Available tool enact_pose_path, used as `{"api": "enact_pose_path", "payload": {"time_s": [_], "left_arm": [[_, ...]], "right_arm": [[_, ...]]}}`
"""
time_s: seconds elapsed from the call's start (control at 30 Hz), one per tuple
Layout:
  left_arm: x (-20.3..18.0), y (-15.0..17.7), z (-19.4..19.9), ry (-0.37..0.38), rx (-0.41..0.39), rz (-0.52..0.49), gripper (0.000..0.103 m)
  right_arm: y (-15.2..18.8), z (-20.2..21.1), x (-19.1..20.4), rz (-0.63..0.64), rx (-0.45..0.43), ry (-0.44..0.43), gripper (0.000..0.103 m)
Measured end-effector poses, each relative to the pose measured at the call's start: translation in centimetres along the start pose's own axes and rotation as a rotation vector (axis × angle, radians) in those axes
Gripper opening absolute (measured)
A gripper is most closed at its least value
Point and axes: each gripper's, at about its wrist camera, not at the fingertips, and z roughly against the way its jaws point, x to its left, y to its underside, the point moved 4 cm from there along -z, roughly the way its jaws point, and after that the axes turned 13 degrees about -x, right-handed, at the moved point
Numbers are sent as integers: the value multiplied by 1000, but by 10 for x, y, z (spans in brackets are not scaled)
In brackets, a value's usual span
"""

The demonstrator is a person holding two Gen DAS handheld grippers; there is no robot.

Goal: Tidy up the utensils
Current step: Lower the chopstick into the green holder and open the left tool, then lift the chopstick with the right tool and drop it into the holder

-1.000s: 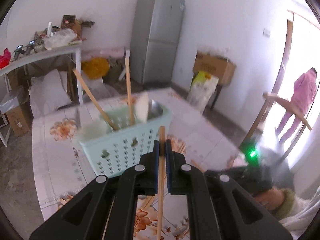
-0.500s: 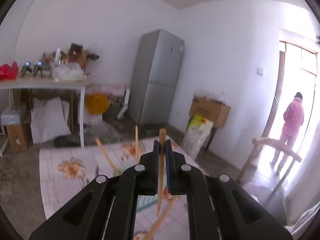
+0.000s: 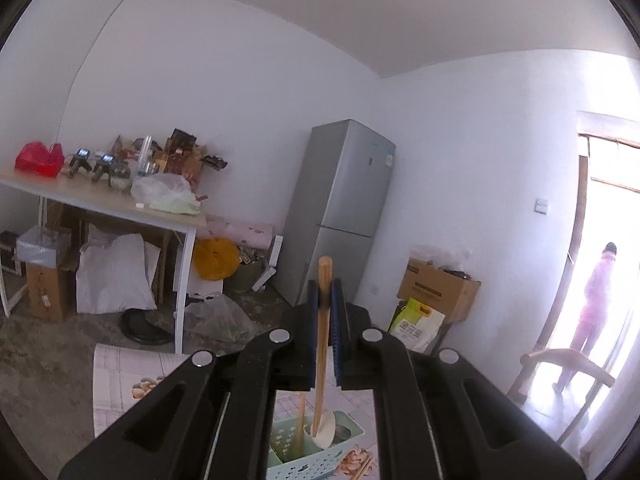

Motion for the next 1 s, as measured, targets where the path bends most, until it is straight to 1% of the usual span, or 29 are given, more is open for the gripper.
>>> {"api": "enact_pose_path", "payload": {"time_s": [0.1,0.27,0.4,0.53,0.57,0.63,0.7,0.9,0.93,1.0], "left_arm": [[5,16,-13,-46,23,-36,5],[19,55,-34,-113,92,-93,5],[27,90,-47,-103,197,-68,6],[26,114,-48,-95,267,-60,7],[25,117,-46,-94,271,-61,9],[24,120,-40,-93,271,-60,23],[24,120,-35,-97,264,-60,28],[24,116,-8,-101,240,-65,37],[23,117,-4,-97,240,-72,39],[19,119,6,-89,247,-103,39]], "right_arm": [[0,0,-1,-4,-1,-5,4],[0,0,-1,-6,-1,-9,4],[0,0,-1,-9,0,-12,4],[0,0,-1,-13,3,-14,4],[0,0,-1,-14,4,-14,4],[-1,-1,0,-13,6,-14,4],[-1,-2,0,-11,9,-12,4],[-5,-7,5,16,34,-4,5],[-6,-8,6,21,39,-3,7],[-8,-10,10,37,51,-1,15]]}}
